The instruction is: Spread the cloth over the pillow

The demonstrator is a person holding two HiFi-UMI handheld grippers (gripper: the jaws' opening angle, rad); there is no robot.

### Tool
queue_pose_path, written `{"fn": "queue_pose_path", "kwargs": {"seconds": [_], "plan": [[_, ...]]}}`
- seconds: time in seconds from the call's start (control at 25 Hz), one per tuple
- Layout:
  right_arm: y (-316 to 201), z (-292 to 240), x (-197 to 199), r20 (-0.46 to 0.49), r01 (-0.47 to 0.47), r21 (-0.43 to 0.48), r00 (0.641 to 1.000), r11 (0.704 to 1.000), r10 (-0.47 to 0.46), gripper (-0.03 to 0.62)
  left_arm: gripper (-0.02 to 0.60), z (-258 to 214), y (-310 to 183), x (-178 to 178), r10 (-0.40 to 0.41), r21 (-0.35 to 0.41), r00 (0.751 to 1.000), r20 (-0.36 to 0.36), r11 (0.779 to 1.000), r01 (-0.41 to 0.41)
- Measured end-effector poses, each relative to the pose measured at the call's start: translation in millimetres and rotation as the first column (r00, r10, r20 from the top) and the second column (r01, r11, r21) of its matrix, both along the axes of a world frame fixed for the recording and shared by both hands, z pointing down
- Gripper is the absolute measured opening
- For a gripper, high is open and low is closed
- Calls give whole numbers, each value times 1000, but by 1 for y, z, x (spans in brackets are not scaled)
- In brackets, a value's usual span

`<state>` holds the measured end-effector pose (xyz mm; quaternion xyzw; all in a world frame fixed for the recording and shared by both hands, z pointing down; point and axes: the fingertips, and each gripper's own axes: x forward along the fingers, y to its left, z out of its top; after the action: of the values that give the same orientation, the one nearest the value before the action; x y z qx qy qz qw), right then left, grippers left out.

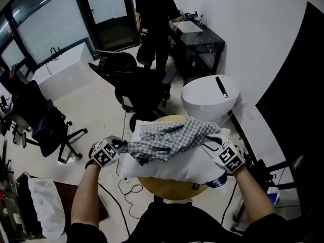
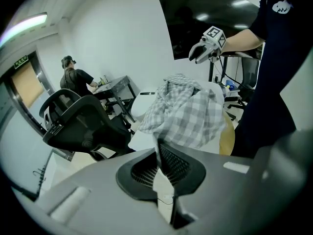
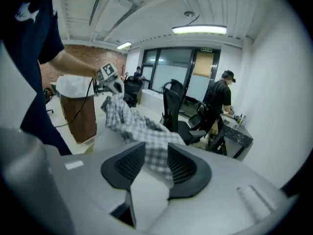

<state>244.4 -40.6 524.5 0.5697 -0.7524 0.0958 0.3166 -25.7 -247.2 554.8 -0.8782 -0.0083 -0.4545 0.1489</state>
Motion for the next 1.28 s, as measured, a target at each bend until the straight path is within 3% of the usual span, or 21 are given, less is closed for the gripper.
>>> {"fn": "queue_pose_path", "kwargs": {"seconds": [0.16, 0.28, 0.36, 0.44, 0.68, 0.96, 1.16, 1.28], "plan": [[21, 51, 16, -189, 35, -150, 980, 988, -64, 169, 1, -5, -1, 2, 30, 17, 1000, 5, 999, -30], [12, 52, 21, -254, 123, -193, 952, 973, -171, 170, 1, -10, 6, 5, 78, 37, 997, 22, 996, -79], [-5, 40, 19, -292, 211, -211, 918, 954, -268, 170, 1, -10, 11, 4, 100, 46, 994, 32, 994, -102], [-24, 27, 15, -342, 304, -251, 860, 919, -378, 170, 1, -8, 15, 1, 115, 50, 992, 43, 992, -117], [-77, 16, 10, -417, 461, -456, 645, 761, -640, 170, 1, 4, 32, -6, 131, 20, 991, 33, 991, -131], [-110, 53, 28, -367, 466, -678, 454, 568, -812, 170, 1, 24, 56, -14, 154, -24, 987, 38, 988, -153], [-114, 81, 40, -310, 451, -792, 284, 412, -907, 172, 0, 30, 72, -16, 175, -37, 984, 40, 984, -173], [-115, 92, 35, -290, 459, -815, 206, 354, -935, 172, 0, 35, 78, -18, 179, -51, 983, 42, 983, -177]]}}
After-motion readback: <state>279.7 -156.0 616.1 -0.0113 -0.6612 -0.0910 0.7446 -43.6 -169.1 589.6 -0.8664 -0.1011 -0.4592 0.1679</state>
